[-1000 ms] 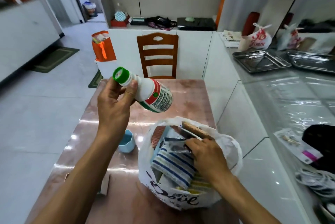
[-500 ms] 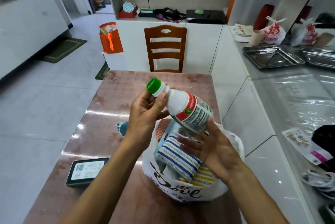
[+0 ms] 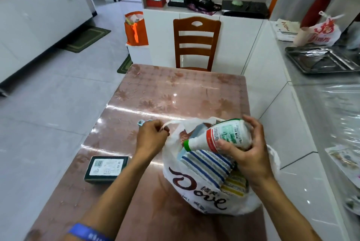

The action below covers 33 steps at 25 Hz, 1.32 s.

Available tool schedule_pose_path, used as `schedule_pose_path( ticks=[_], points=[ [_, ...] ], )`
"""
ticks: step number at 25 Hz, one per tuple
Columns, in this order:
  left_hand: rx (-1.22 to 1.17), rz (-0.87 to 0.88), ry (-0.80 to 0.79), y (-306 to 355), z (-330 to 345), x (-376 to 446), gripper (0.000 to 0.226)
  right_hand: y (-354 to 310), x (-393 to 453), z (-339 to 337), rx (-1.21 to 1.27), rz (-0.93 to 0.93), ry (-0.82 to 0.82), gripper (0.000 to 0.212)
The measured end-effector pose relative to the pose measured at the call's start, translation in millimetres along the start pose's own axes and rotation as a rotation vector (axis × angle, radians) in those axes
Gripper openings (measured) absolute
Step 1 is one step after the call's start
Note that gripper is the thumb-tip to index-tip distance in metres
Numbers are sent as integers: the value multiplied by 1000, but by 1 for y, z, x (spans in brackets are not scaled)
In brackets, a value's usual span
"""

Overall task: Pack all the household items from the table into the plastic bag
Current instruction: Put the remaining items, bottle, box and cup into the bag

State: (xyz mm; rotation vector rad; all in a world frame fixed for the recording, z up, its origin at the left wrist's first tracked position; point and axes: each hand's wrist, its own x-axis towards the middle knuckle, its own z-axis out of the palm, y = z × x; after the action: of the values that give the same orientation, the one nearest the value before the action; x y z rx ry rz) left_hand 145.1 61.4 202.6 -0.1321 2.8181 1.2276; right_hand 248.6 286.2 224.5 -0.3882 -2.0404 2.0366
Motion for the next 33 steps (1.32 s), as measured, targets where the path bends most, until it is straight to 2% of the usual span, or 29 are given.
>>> schedule_pose_path(
  ticks=[2, 4, 7, 9, 11, 14, 16, 19, 21, 22, 23, 25, 26, 27, 28, 29, 30, 32, 33],
  points=[
    [-256, -12, -38, 7, -8, 7, 24, 5, 0, 13, -219, -100, -25, 81],
    [-474, 17, -156, 20, -17, 3, 30, 11, 3, 32, -385, -239, -59, 82],
    [-635, 87, -240, 32, -18, -5, 29, 28, 16, 64, -647, -467, -258, 76],
    [-665, 171, -238, 29, -15, -6, 23, 48, 23, 78, -879, -423, -426, 71],
    [-664, 212, -248, 28, -17, -4, 29, 63, 26, 87, -963, -346, -510, 68],
    [-654, 251, -281, 28, -19, -4, 35, 64, 33, 101, -1155, -275, -512, 69],
    [-626, 280, -321, 25, -19, -4, 34, 62, 42, 102, -1263, -164, -470, 67],
    [-591, 272, -379, 24, -26, -2, 15, 48, 49, 98, -1206, -72, -553, 71],
    [-595, 214, -385, 23, -29, 2, 9, 30, 40, 97, -1089, -152, -627, 68],
    [-577, 176, -360, 21, -28, 4, 12, 21, 30, 90, -1030, -210, -580, 63],
    [-552, 139, -328, 19, -26, 5, 15, 13, 19, 78, -1004, -270, -455, 57],
    [-521, 62, -273, 15, -20, 5, 20, 3, 1, 34, -1092, -349, -87, 53],
    [-527, 19, -255, 14, -18, 5, 20, -2, -4, 7, -1213, -299, 81, 57],
    [-538, -22, -244, 15, -17, 5, 20, -5, -5, -23, -1368, -148, 177, 63],
    [-543, -64, -246, 16, -16, 5, 19, -5, -5, -52, -1467, 83, 206, 68],
    [-532, -105, -264, 19, -17, 5, 19, -7, -4, -73, -1443, 317, 190, 65],
    [-503, -137, -295, 22, -19, 7, 20, -7, -3, -85, -1321, 473, 136, 51],
    [-510, -161, -342, 31, -25, 7, 19, -8, -5, -84, -780, 441, 65, 16],
    [-586, -159, -335, 37, -28, 7, 18, -11, -5, -73, -527, 375, 65, 22]
  ],
)
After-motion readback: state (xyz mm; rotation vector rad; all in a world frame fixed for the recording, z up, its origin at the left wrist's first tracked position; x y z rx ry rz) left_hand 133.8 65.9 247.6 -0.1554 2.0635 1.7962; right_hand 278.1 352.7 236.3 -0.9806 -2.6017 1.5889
